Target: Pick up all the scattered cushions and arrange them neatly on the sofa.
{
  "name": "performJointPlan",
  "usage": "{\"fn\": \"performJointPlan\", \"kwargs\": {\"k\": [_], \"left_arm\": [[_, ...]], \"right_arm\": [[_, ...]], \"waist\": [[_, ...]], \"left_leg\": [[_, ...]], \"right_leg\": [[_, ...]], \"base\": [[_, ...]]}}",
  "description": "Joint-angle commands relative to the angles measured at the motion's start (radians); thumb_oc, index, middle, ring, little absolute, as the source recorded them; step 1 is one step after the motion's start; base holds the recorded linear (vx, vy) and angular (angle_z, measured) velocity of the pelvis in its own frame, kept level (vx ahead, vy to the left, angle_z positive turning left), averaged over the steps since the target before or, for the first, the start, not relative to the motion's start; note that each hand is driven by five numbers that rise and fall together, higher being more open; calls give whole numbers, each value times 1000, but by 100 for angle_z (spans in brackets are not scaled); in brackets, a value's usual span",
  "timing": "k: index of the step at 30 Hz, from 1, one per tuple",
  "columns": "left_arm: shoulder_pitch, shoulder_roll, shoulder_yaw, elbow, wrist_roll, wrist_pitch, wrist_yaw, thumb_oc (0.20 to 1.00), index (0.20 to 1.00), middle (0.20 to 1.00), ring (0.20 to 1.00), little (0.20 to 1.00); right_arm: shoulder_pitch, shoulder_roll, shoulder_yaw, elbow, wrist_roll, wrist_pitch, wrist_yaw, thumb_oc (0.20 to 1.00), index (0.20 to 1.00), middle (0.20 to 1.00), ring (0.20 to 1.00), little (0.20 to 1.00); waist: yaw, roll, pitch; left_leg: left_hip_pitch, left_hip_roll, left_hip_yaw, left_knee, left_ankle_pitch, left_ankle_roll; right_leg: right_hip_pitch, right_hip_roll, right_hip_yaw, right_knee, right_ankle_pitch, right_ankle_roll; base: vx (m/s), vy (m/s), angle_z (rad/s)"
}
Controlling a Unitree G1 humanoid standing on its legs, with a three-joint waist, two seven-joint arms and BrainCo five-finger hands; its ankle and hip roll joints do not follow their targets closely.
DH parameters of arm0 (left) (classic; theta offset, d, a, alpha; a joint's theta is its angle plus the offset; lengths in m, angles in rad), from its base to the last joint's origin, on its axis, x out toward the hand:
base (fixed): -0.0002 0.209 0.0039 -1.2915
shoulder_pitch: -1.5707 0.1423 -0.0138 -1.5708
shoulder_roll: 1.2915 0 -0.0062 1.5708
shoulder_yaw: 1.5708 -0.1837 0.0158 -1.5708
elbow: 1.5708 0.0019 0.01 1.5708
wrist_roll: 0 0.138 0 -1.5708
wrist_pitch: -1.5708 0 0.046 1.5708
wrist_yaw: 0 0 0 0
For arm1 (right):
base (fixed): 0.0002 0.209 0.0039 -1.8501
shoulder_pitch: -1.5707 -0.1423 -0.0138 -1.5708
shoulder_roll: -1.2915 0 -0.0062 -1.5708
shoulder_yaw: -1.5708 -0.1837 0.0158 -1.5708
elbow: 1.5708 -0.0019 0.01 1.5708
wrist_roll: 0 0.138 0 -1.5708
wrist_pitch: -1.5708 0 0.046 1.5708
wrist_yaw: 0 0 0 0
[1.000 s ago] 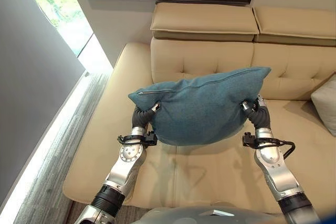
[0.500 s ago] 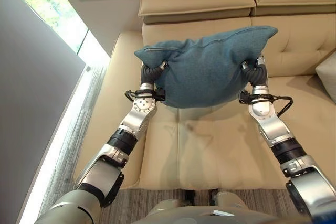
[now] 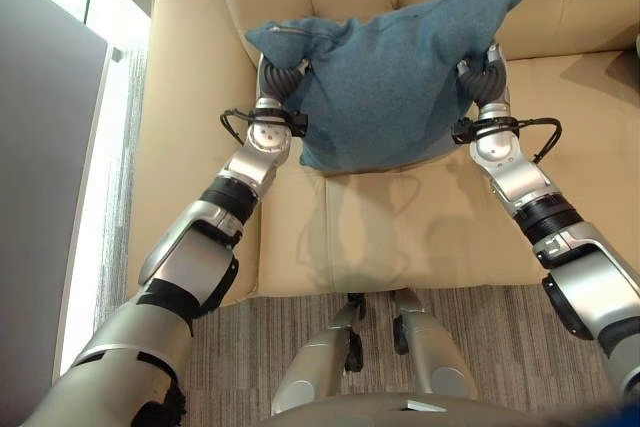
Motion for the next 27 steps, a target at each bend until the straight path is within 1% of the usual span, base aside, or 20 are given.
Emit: {"fn": "performJointPlan", "kwargs": {"k": [1,3,4,5,6,7,10,11,15,18,20,21,24,25,27], "left_arm": [[-163,-32,-79,-4,36,-101,-43,200,200,200,200,200],[-179,-26,-87,28,42,-98,-48,200,200,200,200,200],[-196,-19,-92,53,46,-95,-53,407,407,407,407,407],[-206,-13,-94,69,51,-92,-51,1000,1000,1000,1000,1000],[-219,-11,-95,78,55,-91,-50,1000,1000,1000,1000,1000],[-242,-8,-96,111,55,-84,-47,1000,1000,1000,1000,1000],[-270,43,-97,134,71,-78,-43,1000,1000,1000,1000,1000],[-268,79,-91,135,67,-80,-44,1000,1000,1000,1000,1000],[-246,156,-60,144,44,-81,-54,1000,1000,1000,1000,1000],[-198,216,-12,140,1,-88,-66,1000,1000,1000,1000,1000],[-145,257,31,125,-22,-95,-73,1000,1000,1000,1000,1000],[-70,282,92,110,-46,-100,-77,1000,1000,1000,1000,1000],[-7,290,136,84,-53,-105,-75,1000,1000,1000,1000,1000],[87,298,187,36,-40,-106,-76,1000,1000,1000,1000,1000],[198,292,244,-31,-28,-112,-79,1000,1000,1000,1000,1000]], "right_arm": [[-129,55,40,-29,10,-106,21,200,200,200,200,200],[-147,54,51,-7,9,-108,25,200,200,200,200,200],[-163,53,59,12,6,-110,22,200,200,200,200,200],[-174,52,64,23,1,-109,17,200,200,200,200,200],[-190,49,69,36,-7,-106,11,200,200,200,200,200],[-217,41,77,62,-27,-96,-3,1000,1000,1000,1000,1000],[-265,-9,96,112,-62,-69,-20,1000,1000,1000,1000,1000],[-270,-41,98,124,-65,-59,-16,1000,1000,1000,1000,1000],[-254,-108,91,146,-54,-49,-2,1000,1000,1000,1000,1000],[-218,-169,68,152,-46,-48,8,1000,1000,1000,1000,1000],[-169,-211,39,150,-45,-46,13,1000,1000,1000,1000,1000],[-100,-246,-2,143,-51,-46,22,1000,1000,1000,1000,1000],[-37,-265,-41,131,-61,-46,23,1000,1000,1000,1000,1000],[59,-285,-87,104,-90,-42,31,1000,1000,1000,1000,1000],[162,-295,-132,59,-122,-42,45,1000,1000,1000,1000,1000]], "waist": [[10,-27,-64],[8,-26,-64],[7,-24,-70],[7,-23,-74],[6,-23,-76],[6,-24,-82],[8,-25,-92],[9,-24,-96],[10,-23,-108],[9,-22,-116],[9,-22,-121],[10,-23,-125],[10,-23,-131],[11,-25,-139],[12,-28,-146]], "left_leg": [[-17,91,27,3,-34,-116],[-34,90,27,3,-30,-119],[-45,91,29,3,-32,-122],[-53,90,30,3,-31,-123],[-59,89,31,3,-30,-124],[-65,89,31,3,-30,-126],[-69,88,28,3,-29,-128],[-61,89,27,3,-35,-128],[-55,87,27,3,-38,-129],[-53,87,29,3,-38,-128],[-48,88,30,3,-40,-127],[-38,89,31,3,-47,-126],[-37,89,31,3,-45,-125],[-25,92,30,3,-50,-125],[-14,94,28,3,-55,-123]], "right_leg": [[27,-64,-22,41,-108,116],[11,-64,-20,39,-104,117],[-1,-64,-20,37,-102,118],[-7,-64,-21,35,-100,119],[-12,-64,-21,33,-98,121],[-17,-64,-23,28,-93,122],[-18,-66,-23,20,-88,125],[-11,-66,-22,20,-92,124],[-4,-66,-22,18,-93,125],[-1,-67,-23,15,-90,125],[4,-67,-24,13,-90,125],[15,-65,-25,14,-97,123],[18,-65,-28,12,-96,123],[28,-64,-31,12,-101,121],[40,-62,-32,10,-106,118]], "base": [[0,0,0],[-1,-2,-5],[12,-2,-4],[22,-8,-3],[0,0,0],[34,-22,-2],[16,-8,-1],[60,-22,-3],[31,-10,-1],[0,0,0],[24,-10,1],[42,-13,2],[22,-11,0],[51,-32,3],[50,-27,3]]}}
